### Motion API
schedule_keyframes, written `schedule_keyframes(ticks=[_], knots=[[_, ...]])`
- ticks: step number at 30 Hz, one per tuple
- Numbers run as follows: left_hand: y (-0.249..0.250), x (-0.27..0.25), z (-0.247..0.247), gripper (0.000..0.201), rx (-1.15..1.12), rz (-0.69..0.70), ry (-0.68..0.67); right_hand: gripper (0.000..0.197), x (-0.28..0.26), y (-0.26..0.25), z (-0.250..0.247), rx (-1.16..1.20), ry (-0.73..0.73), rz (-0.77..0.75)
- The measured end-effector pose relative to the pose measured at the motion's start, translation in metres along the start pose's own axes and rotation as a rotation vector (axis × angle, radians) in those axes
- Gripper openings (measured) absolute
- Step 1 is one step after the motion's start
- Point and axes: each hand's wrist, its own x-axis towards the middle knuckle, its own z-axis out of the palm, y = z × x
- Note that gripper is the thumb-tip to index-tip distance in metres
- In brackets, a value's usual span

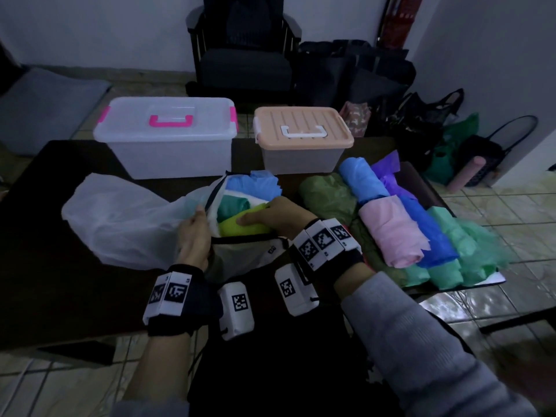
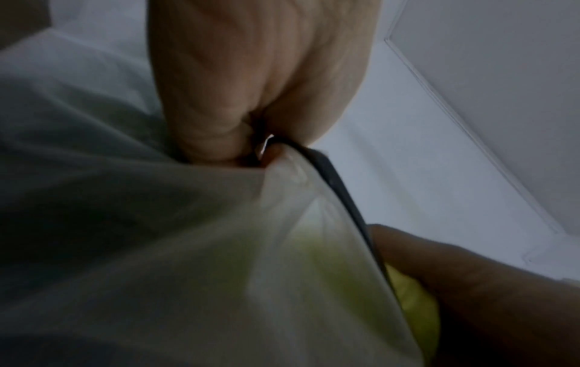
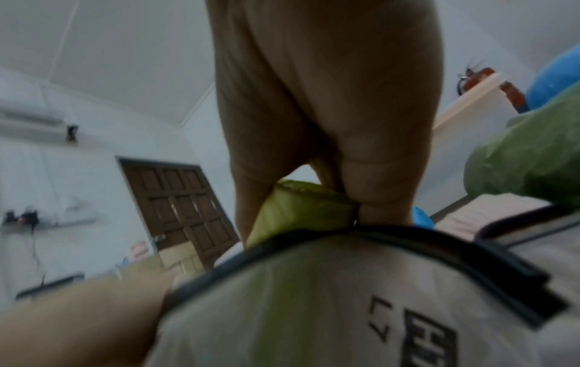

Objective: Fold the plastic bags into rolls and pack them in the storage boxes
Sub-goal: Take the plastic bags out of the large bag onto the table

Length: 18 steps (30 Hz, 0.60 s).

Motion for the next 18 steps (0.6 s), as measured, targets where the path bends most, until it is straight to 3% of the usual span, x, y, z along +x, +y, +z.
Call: schedule_keyframes(ticks=[2,6,9,11,16,18], knots=[[-0.002,0.000,-0.003,0.051,0.032,0.028,0.020,0.065,0.000,-0.002,-0.005,0.003,0.009,0.001],[0.003,0.002,-0.005,0.049,0.126,0.079,0.056,0.037,-0.010,-0.004,-0.027,0.068,0.050,-0.030],[0.013,0.000,0.005,0.050,0.235,0.162,0.095,0.073,-0.018,-0.004,-0.055,0.283,0.044,0.016],[0.020,0.000,0.015,0.047,0.281,0.217,0.159,0.078,-0.024,-0.003,-0.079,0.490,0.048,0.011],[0.013,0.009,0.032,0.042,0.258,0.225,0.227,0.033,-0.042,0.004,-0.166,0.745,0.267,-0.048],[0.003,0.013,0.033,0.036,0.273,0.225,0.222,0.027,-0.043,0.011,-0.196,0.811,0.373,-0.018]])
